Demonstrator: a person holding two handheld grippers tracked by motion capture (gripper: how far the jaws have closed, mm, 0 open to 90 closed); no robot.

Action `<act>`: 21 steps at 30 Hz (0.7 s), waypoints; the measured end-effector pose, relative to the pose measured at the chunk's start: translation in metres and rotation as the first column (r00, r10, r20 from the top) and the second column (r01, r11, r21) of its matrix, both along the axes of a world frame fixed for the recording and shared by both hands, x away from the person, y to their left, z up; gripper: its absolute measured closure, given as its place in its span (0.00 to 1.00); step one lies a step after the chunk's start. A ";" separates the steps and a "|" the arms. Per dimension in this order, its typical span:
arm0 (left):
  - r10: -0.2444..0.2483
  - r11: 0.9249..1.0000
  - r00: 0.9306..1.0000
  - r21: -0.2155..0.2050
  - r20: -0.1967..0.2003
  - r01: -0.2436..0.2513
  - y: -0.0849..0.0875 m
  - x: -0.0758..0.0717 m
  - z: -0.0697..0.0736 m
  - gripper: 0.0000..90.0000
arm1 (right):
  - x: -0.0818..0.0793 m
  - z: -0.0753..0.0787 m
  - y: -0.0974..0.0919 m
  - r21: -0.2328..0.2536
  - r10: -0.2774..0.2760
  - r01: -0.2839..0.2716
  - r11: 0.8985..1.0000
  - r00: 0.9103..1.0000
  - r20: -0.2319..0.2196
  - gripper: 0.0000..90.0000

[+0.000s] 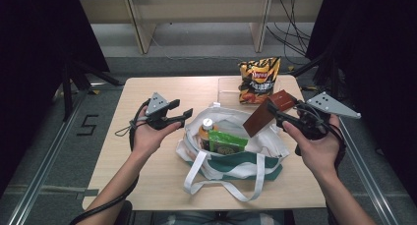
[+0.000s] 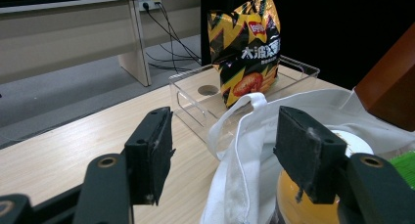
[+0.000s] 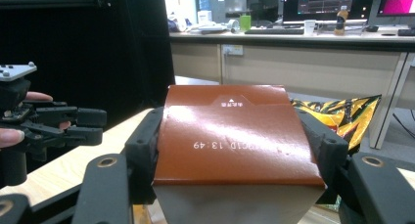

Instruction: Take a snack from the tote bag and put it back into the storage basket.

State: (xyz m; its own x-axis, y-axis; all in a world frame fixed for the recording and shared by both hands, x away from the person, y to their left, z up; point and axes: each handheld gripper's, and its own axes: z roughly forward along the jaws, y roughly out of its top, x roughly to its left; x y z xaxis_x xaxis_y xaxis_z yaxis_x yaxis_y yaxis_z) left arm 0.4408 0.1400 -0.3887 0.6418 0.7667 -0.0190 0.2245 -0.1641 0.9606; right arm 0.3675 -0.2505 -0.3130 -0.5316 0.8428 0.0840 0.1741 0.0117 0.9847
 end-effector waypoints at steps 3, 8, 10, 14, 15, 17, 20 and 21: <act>0.000 1.000 1.000 0.000 0.001 0.000 0.000 0.000 0.000 0.43 | -0.001 0.002 -0.001 0.004 -0.001 0.001 1.000 1.000 0.001 0.43; 0.001 1.000 1.000 -0.002 0.000 -0.001 0.000 0.000 0.000 0.43 | -0.003 0.007 -0.004 0.009 -0.005 0.005 1.000 1.000 0.020 0.43; 0.001 1.000 1.000 -0.001 0.001 -0.001 0.000 0.000 0.000 0.43 | -0.005 0.009 -0.005 0.025 -0.014 0.013 1.000 1.000 0.022 0.43; 0.003 1.000 1.000 -0.003 0.001 -0.003 0.000 0.000 0.000 0.43 | -0.006 0.012 -0.008 0.016 -0.019 0.018 1.000 0.999 0.037 0.43; 0.003 1.000 1.000 -0.003 0.001 -0.003 0.000 0.000 0.000 0.43 | -0.006 0.012 -0.008 0.026 -0.021 0.020 0.999 0.999 0.039 0.43; 0.004 1.000 1.000 -0.004 0.002 -0.004 0.000 0.000 0.001 0.43 | -0.006 0.014 -0.011 0.016 -0.022 0.022 1.000 0.999 0.044 0.43; 0.004 1.000 1.000 -0.003 0.002 -0.004 0.000 0.000 0.001 0.43 | -0.007 0.015 -0.012 0.027 -0.034 0.033 0.999 0.998 0.053 0.43; 0.003 1.000 1.000 -0.003 0.002 -0.003 0.000 0.000 0.000 0.43 | -0.008 0.016 -0.013 0.025 -0.036 0.035 0.999 0.999 0.041 0.43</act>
State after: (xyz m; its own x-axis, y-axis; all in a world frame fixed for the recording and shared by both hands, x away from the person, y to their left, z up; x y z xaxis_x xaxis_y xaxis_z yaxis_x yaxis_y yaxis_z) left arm 0.4404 0.1404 -0.3882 0.6391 0.7688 -0.0199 0.2231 -0.1606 0.9615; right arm 0.3597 -0.2639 -0.2967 -0.5053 0.8589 0.0830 0.1328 -0.0177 0.9910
